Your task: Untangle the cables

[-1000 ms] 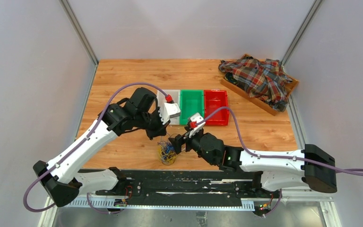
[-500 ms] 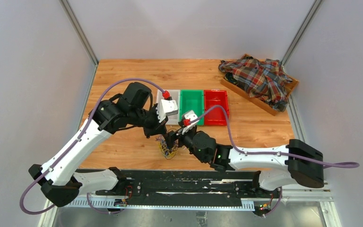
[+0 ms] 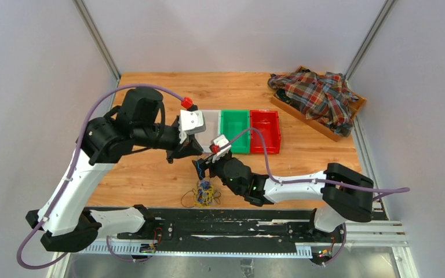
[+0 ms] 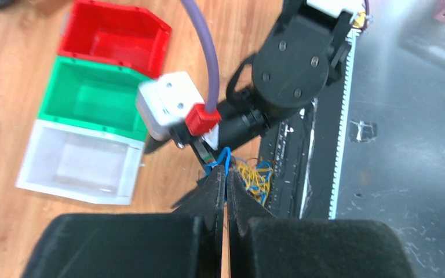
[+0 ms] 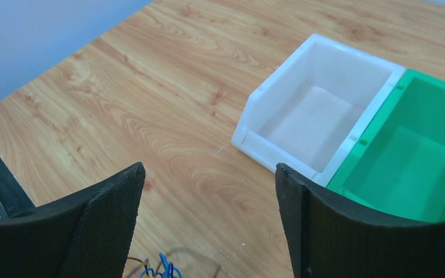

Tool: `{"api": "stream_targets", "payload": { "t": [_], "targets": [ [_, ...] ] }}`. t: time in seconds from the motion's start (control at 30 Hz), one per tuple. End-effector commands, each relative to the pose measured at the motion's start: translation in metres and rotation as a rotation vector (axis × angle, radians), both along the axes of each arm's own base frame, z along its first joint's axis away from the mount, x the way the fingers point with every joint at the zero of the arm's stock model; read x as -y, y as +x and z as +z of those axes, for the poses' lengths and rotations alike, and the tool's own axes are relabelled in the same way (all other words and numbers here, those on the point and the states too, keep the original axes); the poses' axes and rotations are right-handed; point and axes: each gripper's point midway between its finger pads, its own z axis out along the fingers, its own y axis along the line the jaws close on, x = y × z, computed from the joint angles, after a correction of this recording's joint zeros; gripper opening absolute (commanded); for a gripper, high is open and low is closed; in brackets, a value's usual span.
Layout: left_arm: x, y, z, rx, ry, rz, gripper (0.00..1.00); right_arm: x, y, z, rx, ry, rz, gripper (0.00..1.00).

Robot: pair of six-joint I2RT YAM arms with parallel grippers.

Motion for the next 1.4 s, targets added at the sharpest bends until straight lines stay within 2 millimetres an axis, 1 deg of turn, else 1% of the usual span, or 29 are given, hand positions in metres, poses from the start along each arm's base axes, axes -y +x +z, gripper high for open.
{"api": "stream_targets", "payload": {
  "t": [0.0, 0.1, 0.17, 0.23, 0.33, 0.43, 0.47, 0.5, 0.53, 0.6, 0.73, 0.77, 0.9, 0.97, 1.03, 1.1, 1.2, 1.3, 1.37],
  "targets": [
    [-0.001, 0.005, 0.038, 0.103, -0.053, 0.007, 0.01, -0.007, -0.003, -0.027, -0.044, -0.012, 0.035, 0.82],
    [-0.006, 0.020, 0.066, 0.226, -0.067, 0.059, 0.01, 0.003, -0.004, -0.055, -0.079, -0.053, 0.009, 0.81],
    [-0.012, 0.032, 0.088, 0.317, -0.076, 0.108, 0.00, 0.011, -0.003, -0.069, -0.090, -0.079, -0.016, 0.81],
    [-0.016, 0.046, 0.103, 0.389, -0.065, 0.153, 0.00, 0.020, -0.001, -0.082, -0.100, -0.107, -0.047, 0.80],
    [-0.023, 0.061, 0.124, 0.481, -0.059, 0.212, 0.00, 0.029, -0.001, -0.097, -0.110, -0.141, -0.069, 0.79],
    [-0.028, 0.070, 0.144, 0.560, -0.065, 0.246, 0.00, 0.040, -0.002, -0.108, -0.120, -0.165, -0.093, 0.79],
    [-0.029, 0.072, 0.149, 0.574, -0.065, 0.259, 0.00, 0.045, -0.002, -0.109, -0.118, -0.172, -0.103, 0.79],
    [-0.030, 0.074, 0.151, 0.579, -0.067, 0.269, 0.00, 0.048, -0.001, -0.106, -0.110, -0.170, -0.113, 0.79],
    [-0.029, 0.074, 0.151, 0.573, -0.067, 0.271, 0.00, 0.053, 0.001, -0.101, -0.097, -0.167, -0.126, 0.80],
    [-0.026, 0.072, 0.141, 0.542, -0.059, 0.252, 0.00, 0.058, 0.003, -0.080, -0.065, -0.140, -0.135, 0.81],
    [-0.022, 0.068, 0.127, 0.495, -0.050, 0.230, 0.00, 0.056, 0.003, -0.018, 0.030, -0.079, -0.096, 0.85],
    [-0.022, 0.067, 0.124, 0.487, -0.047, 0.225, 0.00, 0.055, 0.002, 0.002, 0.057, -0.055, -0.074, 0.86],
    [-0.019, 0.066, 0.118, 0.469, -0.040, 0.213, 0.00, 0.039, -0.012, 0.061, 0.130, 0.032, 0.052, 0.87],
    [-0.018, 0.067, 0.116, 0.464, -0.038, 0.211, 0.00, 0.028, -0.019, 0.083, 0.165, 0.053, 0.124, 0.87],
    [-0.016, 0.067, 0.115, 0.455, -0.038, 0.205, 0.00, 0.017, -0.020, 0.105, 0.197, 0.069, 0.154, 0.87],
    [-0.014, 0.066, 0.114, 0.446, -0.042, 0.198, 0.00, 0.008, -0.017, 0.114, 0.224, 0.061, 0.161, 0.86],
    [-0.012, 0.065, 0.117, 0.437, -0.057, 0.194, 0.00, -0.007, -0.009, 0.118, 0.241, 0.047, 0.160, 0.84],
    [-0.011, 0.063, 0.124, 0.443, -0.078, 0.193, 0.00, -0.020, -0.002, 0.108, 0.219, 0.046, 0.161, 0.77],
    [-0.013, 0.060, 0.131, 0.454, -0.095, 0.193, 0.00, -0.024, -0.001, 0.096, 0.189, 0.050, 0.165, 0.72]
  ]
}}
